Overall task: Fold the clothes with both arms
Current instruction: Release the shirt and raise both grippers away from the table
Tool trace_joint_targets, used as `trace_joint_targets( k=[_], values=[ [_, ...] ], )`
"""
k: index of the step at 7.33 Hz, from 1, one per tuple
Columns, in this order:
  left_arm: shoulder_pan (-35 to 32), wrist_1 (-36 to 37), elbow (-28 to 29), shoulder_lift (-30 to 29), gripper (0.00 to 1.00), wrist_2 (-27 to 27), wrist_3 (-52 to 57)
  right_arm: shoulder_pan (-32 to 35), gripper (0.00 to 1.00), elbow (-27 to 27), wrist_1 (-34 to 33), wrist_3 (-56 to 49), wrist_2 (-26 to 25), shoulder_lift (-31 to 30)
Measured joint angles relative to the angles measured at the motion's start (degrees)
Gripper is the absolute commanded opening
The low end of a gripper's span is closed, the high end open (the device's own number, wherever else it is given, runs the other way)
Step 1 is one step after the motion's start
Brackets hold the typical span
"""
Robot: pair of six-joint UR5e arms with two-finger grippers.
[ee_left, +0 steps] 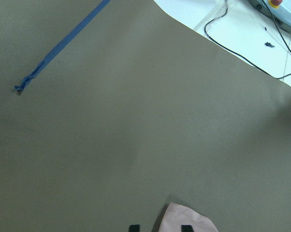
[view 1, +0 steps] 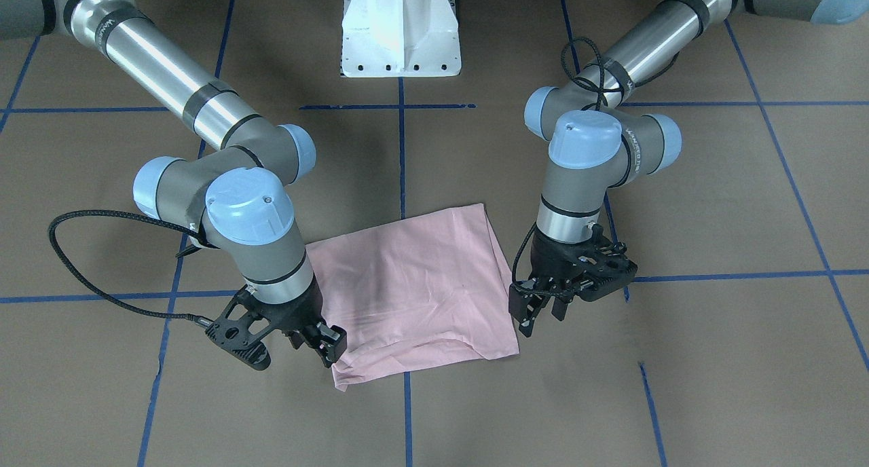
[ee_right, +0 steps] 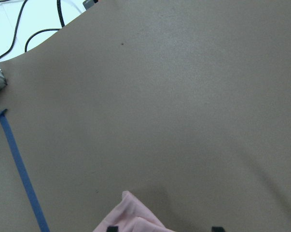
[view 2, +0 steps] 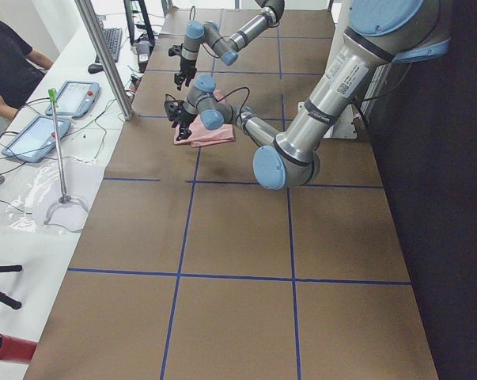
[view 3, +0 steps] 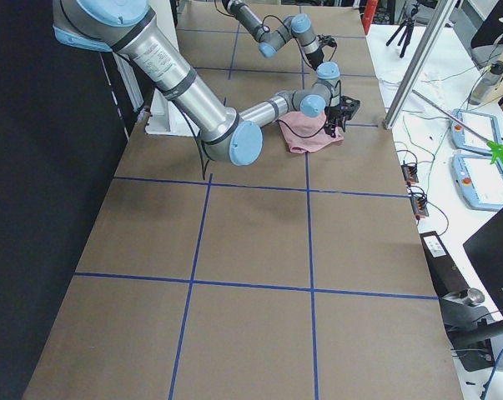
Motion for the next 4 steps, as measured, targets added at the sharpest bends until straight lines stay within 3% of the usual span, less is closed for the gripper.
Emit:
trace_joint_targets(
  k=[2,4],
  values=[
    [-0.22,-0.05,0.02,-0.03,1.00,-0.57,0.37,2.32,1.00,0.11,-0.23,-3.05,2.17,-0.67],
    [-2.70,1.35,-2.95,1.16,1.00,-4.57,3.46,7.92,1.00,3.18,-1.37,-10.40,8.77,-4.81]
  ],
)
